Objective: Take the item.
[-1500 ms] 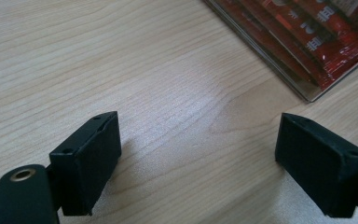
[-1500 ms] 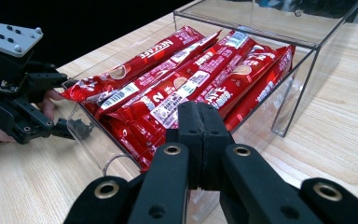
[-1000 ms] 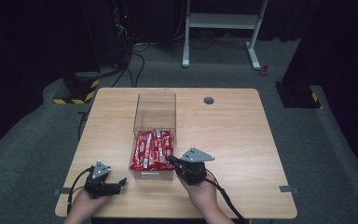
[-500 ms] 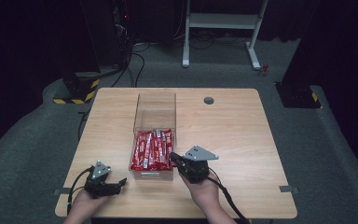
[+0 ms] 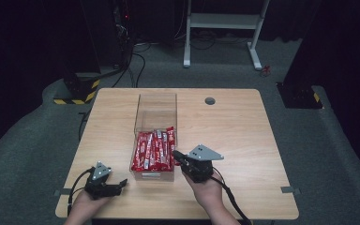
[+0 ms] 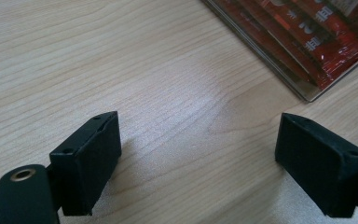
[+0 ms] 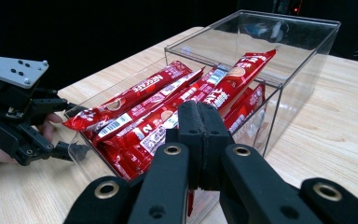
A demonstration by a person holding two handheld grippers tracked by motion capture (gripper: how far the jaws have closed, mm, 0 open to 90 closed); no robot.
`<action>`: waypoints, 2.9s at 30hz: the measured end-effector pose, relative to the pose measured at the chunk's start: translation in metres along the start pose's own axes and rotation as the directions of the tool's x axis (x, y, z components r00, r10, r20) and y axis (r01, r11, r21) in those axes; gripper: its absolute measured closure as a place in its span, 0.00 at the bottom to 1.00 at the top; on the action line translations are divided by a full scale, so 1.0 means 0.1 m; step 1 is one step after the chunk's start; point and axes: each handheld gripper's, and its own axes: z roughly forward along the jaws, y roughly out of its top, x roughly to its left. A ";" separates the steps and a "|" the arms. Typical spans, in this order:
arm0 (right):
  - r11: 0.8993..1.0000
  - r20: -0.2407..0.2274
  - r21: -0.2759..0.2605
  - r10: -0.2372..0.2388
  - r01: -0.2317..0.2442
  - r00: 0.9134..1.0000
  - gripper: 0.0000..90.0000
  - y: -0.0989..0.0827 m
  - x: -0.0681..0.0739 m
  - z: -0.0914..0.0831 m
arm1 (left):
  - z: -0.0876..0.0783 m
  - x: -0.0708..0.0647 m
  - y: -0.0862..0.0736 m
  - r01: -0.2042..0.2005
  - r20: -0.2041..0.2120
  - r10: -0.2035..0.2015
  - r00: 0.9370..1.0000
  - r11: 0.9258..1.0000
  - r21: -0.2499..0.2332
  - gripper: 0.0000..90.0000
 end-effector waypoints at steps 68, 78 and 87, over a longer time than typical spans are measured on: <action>0.999 0.176 -0.001 0.053 -0.054 0.983 1.00 -0.10 -0.58 -0.20 | 0.00 0.00 0.00 0.000 0.001 0.000 1.000 1.000 0.000 0.17; 0.996 0.211 0.028 0.074 -0.081 0.975 1.00 -0.19 -0.72 -0.15 | 0.00 0.00 0.00 0.000 0.001 0.000 1.000 1.000 0.000 0.17; 0.992 0.236 0.054 0.097 -0.113 0.967 1.00 -0.29 -0.85 -0.09 | 0.00 0.00 0.00 0.000 0.001 0.000 1.000 1.000 0.000 0.17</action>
